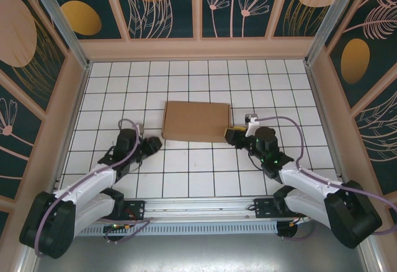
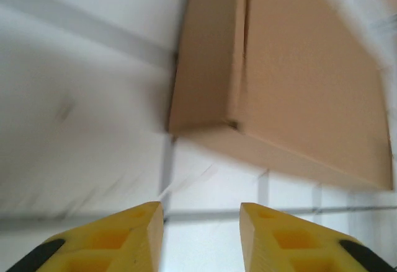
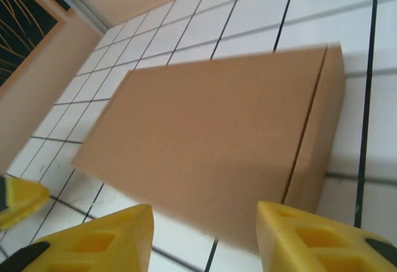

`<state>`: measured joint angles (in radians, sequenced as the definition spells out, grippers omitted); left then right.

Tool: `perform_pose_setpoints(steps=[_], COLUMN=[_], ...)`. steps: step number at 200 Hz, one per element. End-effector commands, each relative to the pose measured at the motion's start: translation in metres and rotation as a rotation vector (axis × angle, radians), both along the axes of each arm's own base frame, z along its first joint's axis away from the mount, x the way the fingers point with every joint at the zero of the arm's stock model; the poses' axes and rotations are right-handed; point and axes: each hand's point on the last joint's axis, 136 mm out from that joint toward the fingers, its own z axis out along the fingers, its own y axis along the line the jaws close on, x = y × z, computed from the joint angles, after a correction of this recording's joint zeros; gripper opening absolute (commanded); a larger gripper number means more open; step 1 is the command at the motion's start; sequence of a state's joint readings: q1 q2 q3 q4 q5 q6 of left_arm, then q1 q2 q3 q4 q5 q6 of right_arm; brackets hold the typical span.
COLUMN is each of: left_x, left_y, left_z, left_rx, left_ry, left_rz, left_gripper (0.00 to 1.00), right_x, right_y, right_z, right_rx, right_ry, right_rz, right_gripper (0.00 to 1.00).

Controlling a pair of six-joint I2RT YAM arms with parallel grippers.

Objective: Fold the paper box

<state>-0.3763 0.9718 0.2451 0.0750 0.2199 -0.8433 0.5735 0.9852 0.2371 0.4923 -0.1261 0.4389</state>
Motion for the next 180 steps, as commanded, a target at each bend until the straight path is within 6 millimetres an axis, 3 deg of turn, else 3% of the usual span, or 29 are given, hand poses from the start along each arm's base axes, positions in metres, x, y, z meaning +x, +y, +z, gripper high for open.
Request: perform_pose_setpoints(steps=[1,33,53,83,120,161,180], left_x=[-0.02,0.0,0.031,0.084,0.126,0.131,0.128], left_y=[0.005,0.006,0.012,-0.001,-0.016,-0.021,-0.026], left_z=[-0.006,0.022,0.043,0.066,0.044,0.02,0.013], left_rx=[0.005,0.073,0.17,0.25,0.238,0.223,0.191], left_ry=[0.074,0.0,-0.081,-0.159,-0.109,-0.071,-0.047], left_rz=[0.008,-0.013,0.015,-0.017,-0.078,-0.091,-0.101], left_gripper=[0.46,0.53,0.57,0.61,0.57,0.53,0.48], right_x=[-0.01,0.001,0.023,0.048,0.073,0.085,0.088], right_y=[-0.004,-0.013,-0.023,-0.021,-0.019,-0.01,-0.002], right_z=[-0.001,0.007,-0.003,-0.011,-0.023,-0.046,-0.056], right_rx=[0.024,-0.001,-0.041,-0.028,-0.039,-0.054,-0.04], right_ry=[0.007,0.016,0.126,0.219,0.27,0.332,0.359], right_rz=[-0.022,-0.088,-0.148,-0.126,-0.123,-0.087,-0.058], right_gripper=[0.58,0.59,0.59,0.6,0.6,0.59,0.5])
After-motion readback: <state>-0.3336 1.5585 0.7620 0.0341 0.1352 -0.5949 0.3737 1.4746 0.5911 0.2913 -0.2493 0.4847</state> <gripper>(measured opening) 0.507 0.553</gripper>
